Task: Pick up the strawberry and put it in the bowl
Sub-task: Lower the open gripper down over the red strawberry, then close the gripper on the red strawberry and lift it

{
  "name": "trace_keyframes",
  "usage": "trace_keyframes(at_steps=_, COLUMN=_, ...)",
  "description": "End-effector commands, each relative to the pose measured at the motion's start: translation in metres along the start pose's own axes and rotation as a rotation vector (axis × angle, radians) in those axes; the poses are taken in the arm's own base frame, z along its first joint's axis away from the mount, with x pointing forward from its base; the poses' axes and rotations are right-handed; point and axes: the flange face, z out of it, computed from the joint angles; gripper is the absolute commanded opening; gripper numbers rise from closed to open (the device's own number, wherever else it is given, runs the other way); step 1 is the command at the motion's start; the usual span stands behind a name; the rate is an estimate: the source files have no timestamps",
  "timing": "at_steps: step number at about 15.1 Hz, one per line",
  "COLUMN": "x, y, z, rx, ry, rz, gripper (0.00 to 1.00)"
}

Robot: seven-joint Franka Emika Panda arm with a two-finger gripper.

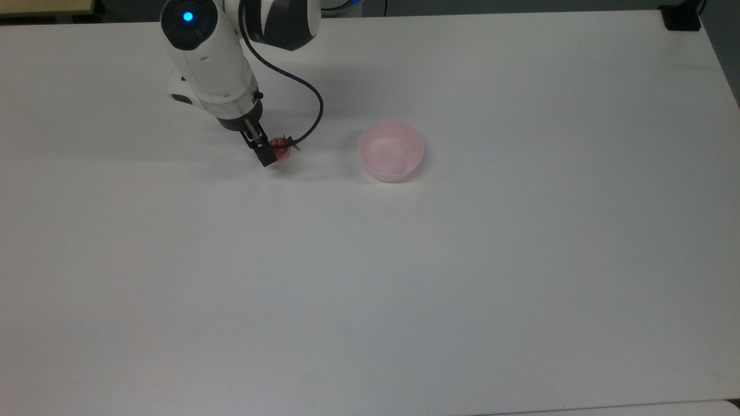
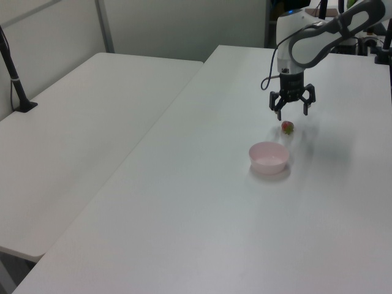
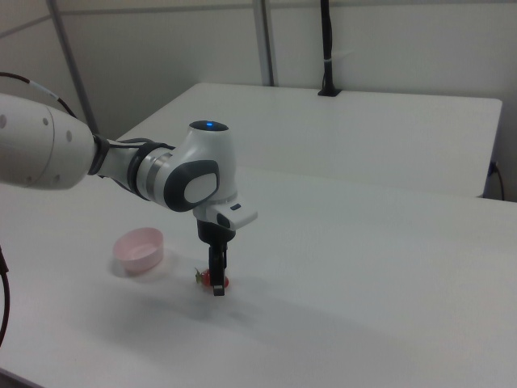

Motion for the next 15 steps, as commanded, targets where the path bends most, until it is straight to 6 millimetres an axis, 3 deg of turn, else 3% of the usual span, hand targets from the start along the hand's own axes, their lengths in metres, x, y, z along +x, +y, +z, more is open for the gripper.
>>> trace_keyframes(at_steps=1, x=-0.014, y=-0.009, z=0.015, rx=0.000, ry=-0.014, rz=-0.001, gripper=0.88)
trace_keyframes(at_steps=7, x=-0.018, y=-0.025, z=0.016, rx=0.038, ry=0.026, rz=-0.030, gripper=0.33)
trace_keyframes(at_steps=9, x=-0.023, y=-0.029, z=0.015, rx=0.034, ry=0.032, rz=-0.061, gripper=0.25)
trace_keyframes(at_steps=11, x=-0.033, y=-0.037, z=0.007, rx=0.041, ry=0.035, rz=-0.137, gripper=0.24)
trace_keyframes(at_steps=15, x=-0.066, y=-0.065, z=-0.036, rx=0.073, ry=0.049, rz=-0.227, gripper=0.24)
